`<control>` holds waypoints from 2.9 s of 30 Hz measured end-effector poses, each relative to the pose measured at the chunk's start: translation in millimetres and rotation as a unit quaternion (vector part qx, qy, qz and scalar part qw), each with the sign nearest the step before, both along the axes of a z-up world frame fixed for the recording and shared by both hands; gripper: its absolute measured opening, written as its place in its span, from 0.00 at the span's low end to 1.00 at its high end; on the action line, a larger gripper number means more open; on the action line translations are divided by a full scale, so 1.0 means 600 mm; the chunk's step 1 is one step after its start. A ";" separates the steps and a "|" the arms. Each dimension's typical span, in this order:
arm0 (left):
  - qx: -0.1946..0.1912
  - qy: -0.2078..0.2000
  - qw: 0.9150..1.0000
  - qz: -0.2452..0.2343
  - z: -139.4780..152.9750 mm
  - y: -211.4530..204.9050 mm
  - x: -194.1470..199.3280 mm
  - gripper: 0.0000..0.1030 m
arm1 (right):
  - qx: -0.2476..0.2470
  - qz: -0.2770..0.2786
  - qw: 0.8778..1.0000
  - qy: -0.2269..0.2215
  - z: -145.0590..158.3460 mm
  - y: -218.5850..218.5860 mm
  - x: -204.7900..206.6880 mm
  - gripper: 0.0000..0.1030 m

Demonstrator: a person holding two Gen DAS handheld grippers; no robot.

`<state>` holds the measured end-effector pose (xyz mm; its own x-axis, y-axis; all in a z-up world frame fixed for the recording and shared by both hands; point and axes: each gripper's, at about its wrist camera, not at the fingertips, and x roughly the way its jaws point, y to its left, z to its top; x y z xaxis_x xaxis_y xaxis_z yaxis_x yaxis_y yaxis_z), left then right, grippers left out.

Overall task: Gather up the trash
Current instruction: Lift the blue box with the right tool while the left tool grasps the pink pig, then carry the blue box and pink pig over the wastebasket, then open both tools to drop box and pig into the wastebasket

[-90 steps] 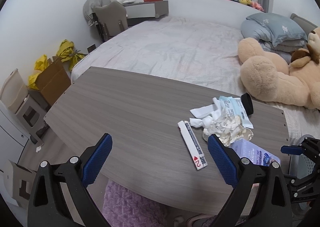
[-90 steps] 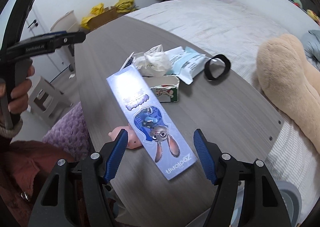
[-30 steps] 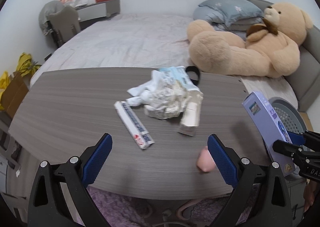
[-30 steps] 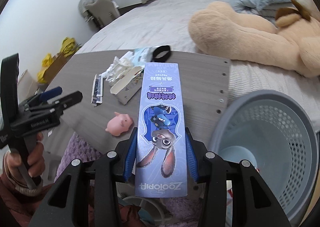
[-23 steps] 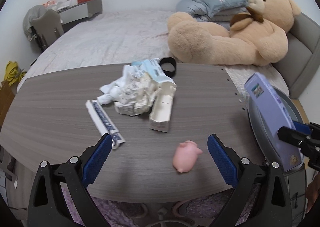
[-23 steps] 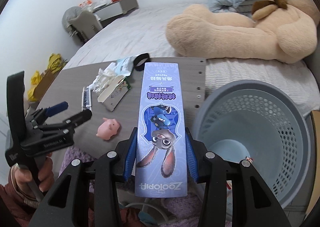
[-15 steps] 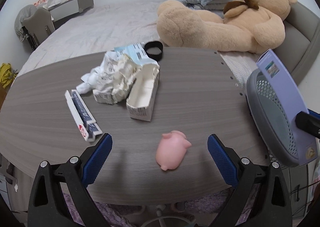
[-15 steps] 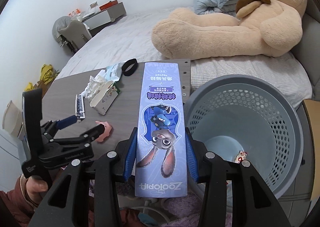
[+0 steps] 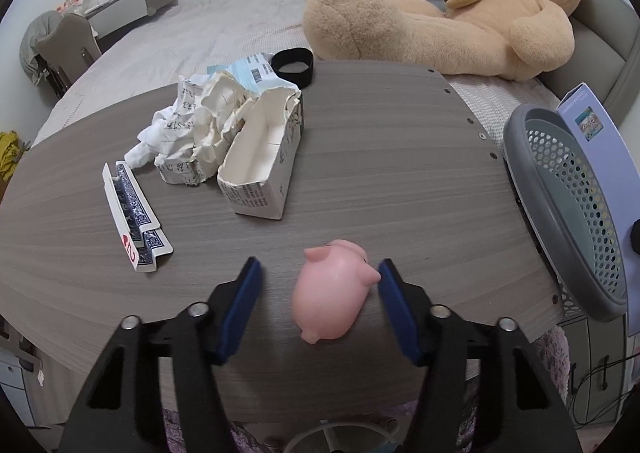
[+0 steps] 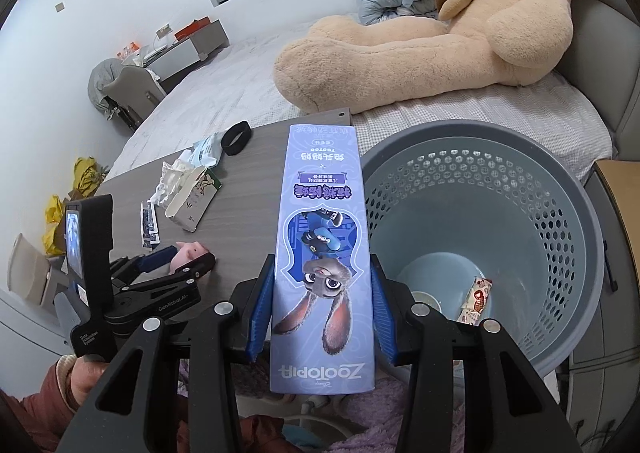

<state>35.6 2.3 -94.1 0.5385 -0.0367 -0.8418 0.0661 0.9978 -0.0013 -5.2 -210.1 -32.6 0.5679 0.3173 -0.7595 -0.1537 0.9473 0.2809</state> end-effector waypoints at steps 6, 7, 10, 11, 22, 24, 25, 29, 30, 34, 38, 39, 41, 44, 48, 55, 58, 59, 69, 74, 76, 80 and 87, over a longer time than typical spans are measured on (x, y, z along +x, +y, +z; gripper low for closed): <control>-0.017 -0.001 1.000 -0.012 0.008 -0.003 -0.007 0.34 | 0.008 -0.004 1.000 0.000 -0.006 -0.006 -0.005 0.41; -0.014 -0.002 1.000 -0.012 0.011 -0.005 -0.009 0.34 | 0.010 -0.005 1.000 0.000 -0.006 -0.009 -0.007 0.41; -0.015 -0.006 1.000 -0.018 0.026 -0.015 -0.012 0.34 | 0.015 -0.010 1.000 -0.002 -0.007 -0.018 -0.011 0.41; -0.013 -0.009 1.000 -0.022 0.033 -0.019 -0.013 0.34 | 0.017 -0.012 1.000 -0.003 -0.007 -0.023 -0.012 0.41; -0.025 -0.057 0.991 -0.121 0.119 -0.163 -0.003 0.34 | 0.012 -0.079 0.996 -0.027 0.015 -0.128 -0.029 0.41; -0.027 -0.060 0.988 -0.138 0.126 -0.194 0.002 0.34 | 0.009 -0.096 0.995 -0.025 0.012 -0.153 -0.032 0.41; -0.028 -0.062 0.986 -0.149 0.129 -0.213 0.005 0.34 | 0.008 -0.105 0.994 -0.024 0.010 -0.167 -0.034 0.41; -0.028 -0.064 0.982 -0.176 0.133 -0.271 0.013 0.34 | 0.005 -0.130 0.991 -0.017 0.002 -0.205 -0.037 0.41; -0.028 -0.063 0.981 -0.180 0.132 -0.284 0.016 0.34 | 0.005 -0.134 0.991 -0.016 0.000 -0.212 -0.038 0.41; -0.026 -0.056 0.980 -0.191 0.124 -0.325 0.029 0.35 | 0.011 -0.140 0.990 -0.005 -0.014 -0.227 -0.031 0.41; -0.016 -0.046 0.980 -0.195 0.112 -0.348 0.032 0.35 | 0.013 -0.136 0.991 0.004 -0.025 -0.233 -0.019 0.41; -0.016 -0.044 0.980 -0.195 0.110 -0.349 0.033 0.35 | 0.014 -0.134 0.991 0.006 -0.027 -0.235 -0.018 0.41; -0.016 -0.038 0.980 -0.193 0.104 -0.353 0.039 0.35 | 0.016 -0.131 0.991 0.012 -0.031 -0.237 -0.012 0.41; -0.016 -0.031 0.981 -0.191 0.098 -0.358 0.044 0.35 | 0.015 -0.127 0.992 0.017 -0.036 -0.239 -0.006 0.41; -0.013 -0.029 0.982 -0.188 0.095 -0.361 0.047 0.36 | 0.016 -0.124 0.992 0.020 -0.040 -0.244 -0.003 0.41; -0.012 -0.034 0.982 -0.184 0.099 -0.359 0.047 0.54 | 0.016 -0.117 0.993 0.021 -0.041 -0.244 -0.001 0.42; -0.012 -0.037 0.983 -0.180 0.102 -0.356 0.048 0.57 | 0.011 -0.122 0.992 0.020 -0.041 -0.242 -0.002 0.44; -0.011 -0.037 0.983 -0.179 0.102 -0.354 0.048 0.58 | 0.012 -0.122 0.992 0.020 -0.041 -0.242 -0.001 0.44; -0.013 -0.038 0.986 -0.160 0.105 -0.336 0.047 0.70 | 0.012 -0.127 0.992 0.021 -0.040 -0.244 -0.006 0.44; -0.016 -0.041 0.987 -0.152 0.109 -0.326 0.047 0.76 | 0.013 -0.130 0.991 0.022 -0.041 -0.244 -0.007 0.45; -0.015 -0.042 0.988 -0.149 0.110 -0.324 0.045 0.77 | 0.012 -0.130 0.991 0.022 -0.040 -0.241 -0.007 0.45; -0.016 -0.044 0.988 -0.146 0.111 -0.319 0.042 0.81 | 0.011 -0.130 0.991 0.021 -0.039 -0.240 -0.009 0.47; -0.018 -0.051 0.988 -0.142 0.117 -0.309 0.033 0.84 | 0.005 -0.130 0.991 0.020 -0.040 -0.231 -0.015 0.48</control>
<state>55.6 -182.8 -24.2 0.5836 -0.2278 -0.7794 0.3449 0.9385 -0.0159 -14.0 -348.4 -56.6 0.6015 0.1709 -0.7804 0.1071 0.9508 0.2908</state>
